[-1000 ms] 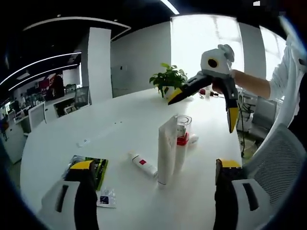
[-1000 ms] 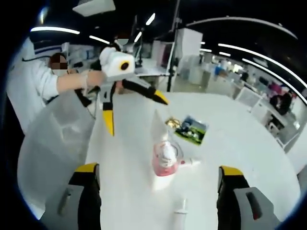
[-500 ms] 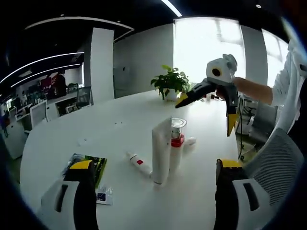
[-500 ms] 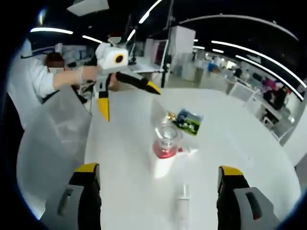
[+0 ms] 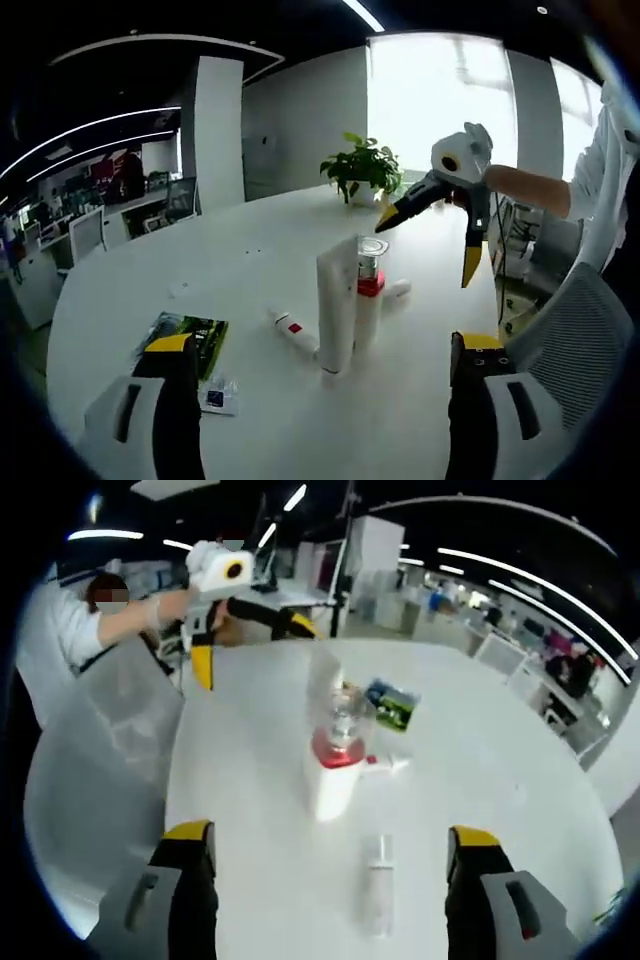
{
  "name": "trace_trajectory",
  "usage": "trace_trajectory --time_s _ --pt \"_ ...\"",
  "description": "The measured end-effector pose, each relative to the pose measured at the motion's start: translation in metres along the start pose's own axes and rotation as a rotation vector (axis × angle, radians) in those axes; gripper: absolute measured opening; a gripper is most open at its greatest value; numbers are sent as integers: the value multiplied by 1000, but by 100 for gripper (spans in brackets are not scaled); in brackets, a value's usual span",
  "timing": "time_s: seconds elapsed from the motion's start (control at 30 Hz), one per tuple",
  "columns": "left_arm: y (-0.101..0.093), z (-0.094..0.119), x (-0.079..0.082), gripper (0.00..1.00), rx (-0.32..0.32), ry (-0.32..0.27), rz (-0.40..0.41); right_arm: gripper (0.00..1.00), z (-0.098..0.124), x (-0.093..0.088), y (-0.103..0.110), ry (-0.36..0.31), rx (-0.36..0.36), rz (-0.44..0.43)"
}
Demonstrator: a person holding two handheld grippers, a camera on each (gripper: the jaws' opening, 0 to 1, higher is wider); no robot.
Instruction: Arrange the skincare products in the storage area until every visible bottle or jar stands upright without overlapping.
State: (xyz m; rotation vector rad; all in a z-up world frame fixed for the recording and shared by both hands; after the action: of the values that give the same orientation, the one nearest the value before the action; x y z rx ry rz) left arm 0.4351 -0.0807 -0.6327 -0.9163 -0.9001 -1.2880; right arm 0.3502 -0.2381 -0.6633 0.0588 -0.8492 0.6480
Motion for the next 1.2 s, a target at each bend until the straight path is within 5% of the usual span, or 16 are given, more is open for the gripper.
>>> trace_trajectory --time_s 0.6,1.2 --pt "2 11 -9 99 22 -17 14 58 -23 -62 -12 242 -10 18" --pt "8 12 -19 99 47 -7 20 48 -58 -92 -27 361 37 -27"
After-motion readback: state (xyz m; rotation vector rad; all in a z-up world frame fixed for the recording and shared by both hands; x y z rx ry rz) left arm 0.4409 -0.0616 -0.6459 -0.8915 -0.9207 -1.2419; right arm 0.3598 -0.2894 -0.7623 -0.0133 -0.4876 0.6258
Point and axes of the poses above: the point that each gripper's makers call its tool centre point, and the gripper's own axes: z roughly backward along the fingers, y roughly to its left, x roughly out of its top, the point moved 1 cm from there along z, roughly backward along the fingers, and after that the axes turned 7 degrees about -x, right-handed, at the moved point
